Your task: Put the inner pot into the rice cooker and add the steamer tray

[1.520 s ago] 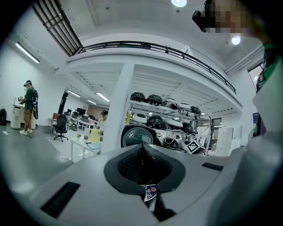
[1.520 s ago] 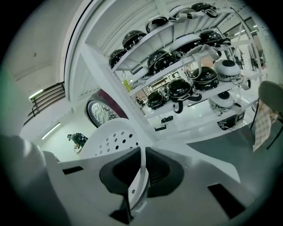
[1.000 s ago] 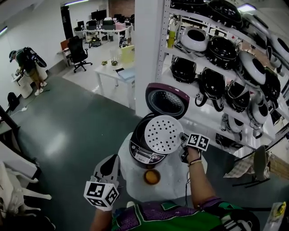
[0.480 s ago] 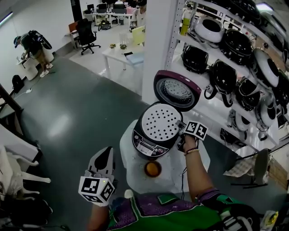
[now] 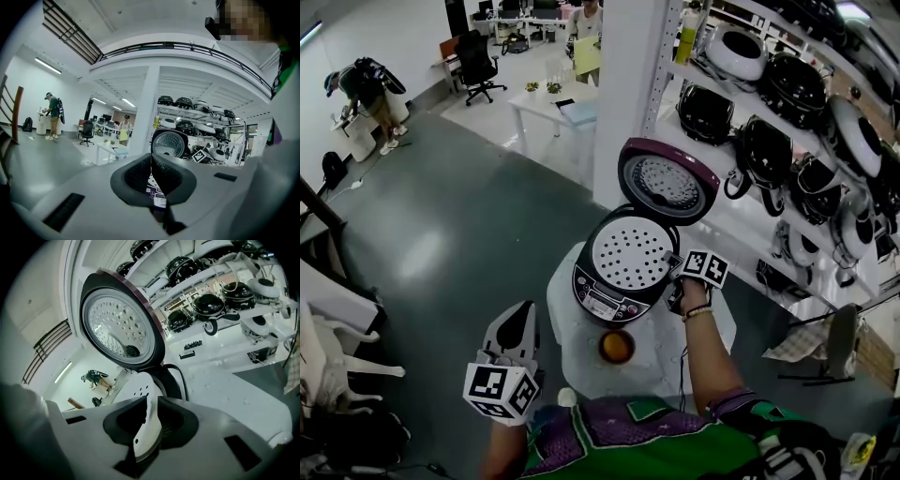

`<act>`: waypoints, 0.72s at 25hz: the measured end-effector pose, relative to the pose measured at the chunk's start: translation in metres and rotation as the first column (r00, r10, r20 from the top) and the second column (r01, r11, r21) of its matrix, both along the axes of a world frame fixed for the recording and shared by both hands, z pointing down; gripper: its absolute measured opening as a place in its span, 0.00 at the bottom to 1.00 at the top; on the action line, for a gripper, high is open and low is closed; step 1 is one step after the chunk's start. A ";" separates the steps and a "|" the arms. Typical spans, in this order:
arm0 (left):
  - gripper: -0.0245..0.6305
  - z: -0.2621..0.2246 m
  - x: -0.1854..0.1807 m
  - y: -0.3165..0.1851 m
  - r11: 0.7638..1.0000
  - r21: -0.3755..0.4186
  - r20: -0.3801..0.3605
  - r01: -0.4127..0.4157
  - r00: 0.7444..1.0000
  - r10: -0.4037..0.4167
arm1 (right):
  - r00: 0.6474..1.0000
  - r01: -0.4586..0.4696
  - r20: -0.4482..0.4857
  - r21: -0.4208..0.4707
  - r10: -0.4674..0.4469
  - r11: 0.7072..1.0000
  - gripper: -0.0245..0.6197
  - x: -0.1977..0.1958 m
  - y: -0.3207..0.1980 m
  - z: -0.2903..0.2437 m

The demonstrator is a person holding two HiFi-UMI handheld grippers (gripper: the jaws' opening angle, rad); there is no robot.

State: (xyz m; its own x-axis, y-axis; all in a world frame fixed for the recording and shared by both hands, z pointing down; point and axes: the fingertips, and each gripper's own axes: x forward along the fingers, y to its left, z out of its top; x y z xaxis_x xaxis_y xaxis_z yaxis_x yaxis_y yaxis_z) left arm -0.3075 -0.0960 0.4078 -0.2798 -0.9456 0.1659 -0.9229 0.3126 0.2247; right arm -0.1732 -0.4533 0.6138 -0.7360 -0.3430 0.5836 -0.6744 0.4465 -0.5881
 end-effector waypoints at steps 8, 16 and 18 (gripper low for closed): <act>0.07 -0.006 0.005 -0.004 0.998 0.013 0.007 -0.059 0.998 0.059 | 0.999 -0.041 -0.021 0.061 0.043 0.997 0.19 0.029 0.002 -0.010; 0.07 -0.013 0.018 0.004 0.982 0.045 0.003 -0.182 0.983 0.182 | 0.995 -0.100 0.039 0.105 0.097 0.989 0.19 0.074 0.047 -0.035; 0.07 -0.012 0.022 0.005 0.973 0.056 0.000 -0.223 0.975 0.223 | 0.993 -0.116 0.032 0.128 0.112 0.985 0.19 0.090 0.064 -0.038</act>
